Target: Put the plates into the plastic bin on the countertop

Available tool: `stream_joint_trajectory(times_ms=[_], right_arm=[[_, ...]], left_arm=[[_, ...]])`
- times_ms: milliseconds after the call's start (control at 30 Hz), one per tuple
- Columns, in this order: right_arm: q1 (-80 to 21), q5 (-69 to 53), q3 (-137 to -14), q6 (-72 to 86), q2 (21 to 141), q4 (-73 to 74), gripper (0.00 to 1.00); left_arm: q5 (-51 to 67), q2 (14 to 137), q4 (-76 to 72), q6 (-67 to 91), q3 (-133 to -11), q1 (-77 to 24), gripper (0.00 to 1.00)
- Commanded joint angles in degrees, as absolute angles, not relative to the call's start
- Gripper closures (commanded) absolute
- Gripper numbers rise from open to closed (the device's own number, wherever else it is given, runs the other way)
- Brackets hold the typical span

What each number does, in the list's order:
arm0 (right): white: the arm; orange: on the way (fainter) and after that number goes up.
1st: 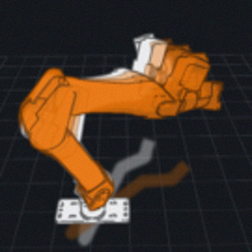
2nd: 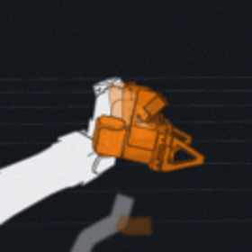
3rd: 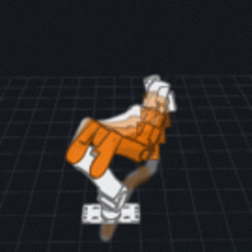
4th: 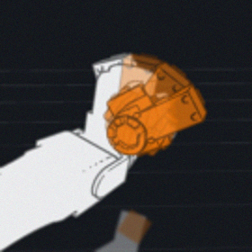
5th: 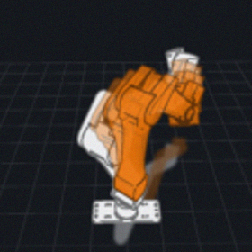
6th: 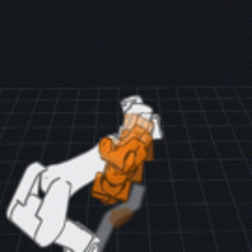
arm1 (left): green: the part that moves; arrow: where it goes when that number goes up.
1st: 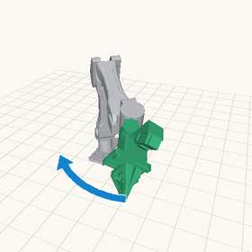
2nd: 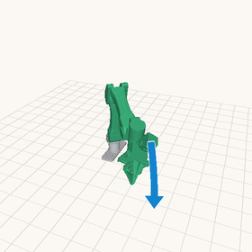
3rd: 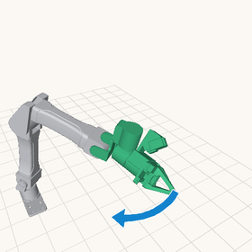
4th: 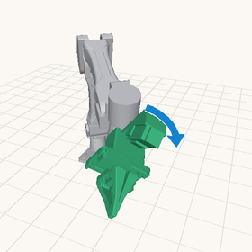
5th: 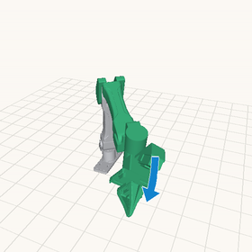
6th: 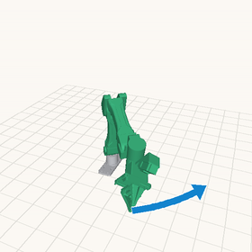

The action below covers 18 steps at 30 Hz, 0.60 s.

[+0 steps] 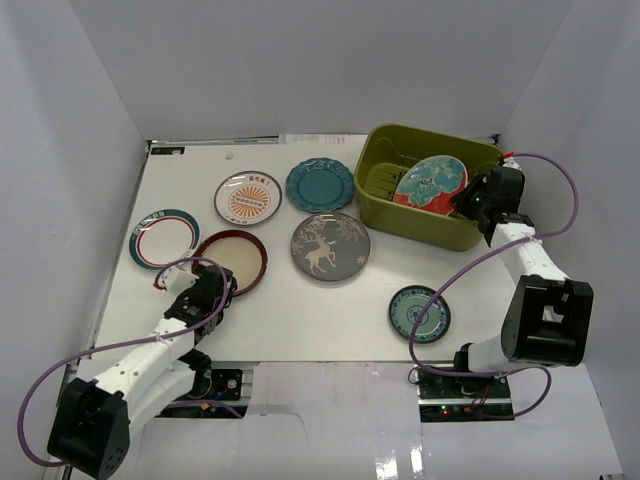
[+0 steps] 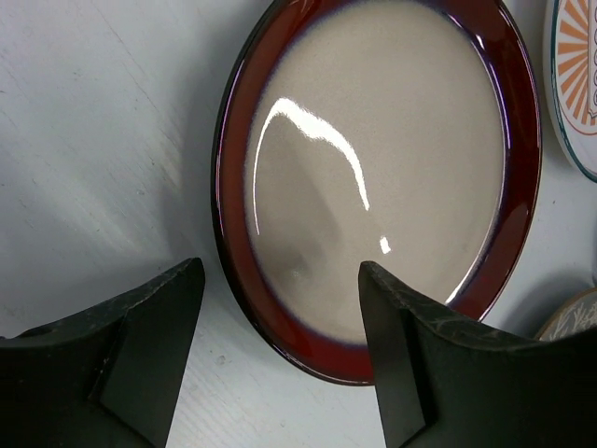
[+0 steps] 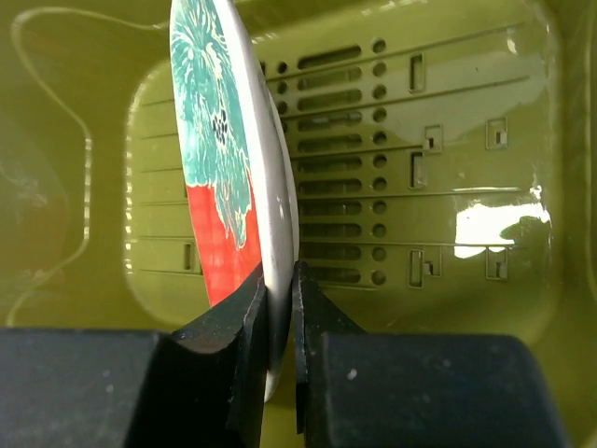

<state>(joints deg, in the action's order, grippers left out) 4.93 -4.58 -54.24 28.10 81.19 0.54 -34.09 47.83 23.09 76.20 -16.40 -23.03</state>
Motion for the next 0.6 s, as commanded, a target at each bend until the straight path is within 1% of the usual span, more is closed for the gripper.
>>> stream_joint_trajectory(times_ms=[0, 67, 100, 167, 200, 233, 300, 333, 400, 433, 500, 567], right_arm=[[5.10, -6.85, -55.82, 29.35, 79.98, -9.58, 0.92], [5.18, -6.86, -54.76, 29.62, 80.33, -9.49, 0.86], [5.27, -6.86, -54.06, 29.71, 80.51, -9.32, 0.80], [5.45, -6.86, -53.53, 29.79, 80.77, -8.79, 0.71], [5.54, -6.86, -52.74, 29.97, 80.86, -8.53, 0.66], [5.62, -6.86, -52.39, 29.97, 80.77, -8.35, 0.58], [5.89, -6.07, -51.51, 29.97, 80.51, -8.09, 0.48], [5.89, -5.89, -51.24, 29.97, 80.25, -8.00, 0.35], [5.98, -5.10, -50.98, 29.62, 79.98, -7.21, 0.22], [5.98, -4.84, -50.89, 29.45, 79.55, -7.03, 0.15], [5.98, -4.57, -50.98, 29.27, 78.67, -6.86, 0.09], [5.98, -4.48, -51.33, 29.09, 76.65, -6.59, 0.05]], left_arm=[[-35.16, 49.22, 21.89, 76.64, -14.59, -22.85, 0.23], [-35.68, 49.83, 21.01, 76.29, -14.68, -22.85, 0.26], [-36.21, 50.09, 20.92, 75.94, -14.85, -22.85, 0.28], [-36.65, 50.27, 20.13, 75.50, -14.77, -22.85, 0.33], [-37.09, 50.36, 19.78, 75.24, -14.24, -22.94, 0.37], [-37.26, 50.45, 19.08, 74.89, -14.06, -22.94, 0.40], [-37.44, 50.54, 18.81, 74.62, -13.97, -22.94, 0.46], [-37.44, 50.54, 18.55, 74.10, -14.15, -22.85, 0.48], [-37.44, 50.54, 18.46, 74.00, -14.06, -22.94, 0.55], [-37.44, 50.62, 18.54, 73.92, -14.15, -22.85, 0.57], [-37.35, 50.63, 18.46, 73.48, -14.24, -22.94, 0.62], [-37.53, 50.71, 18.46, 72.95, -14.41, -22.85, 0.70]])
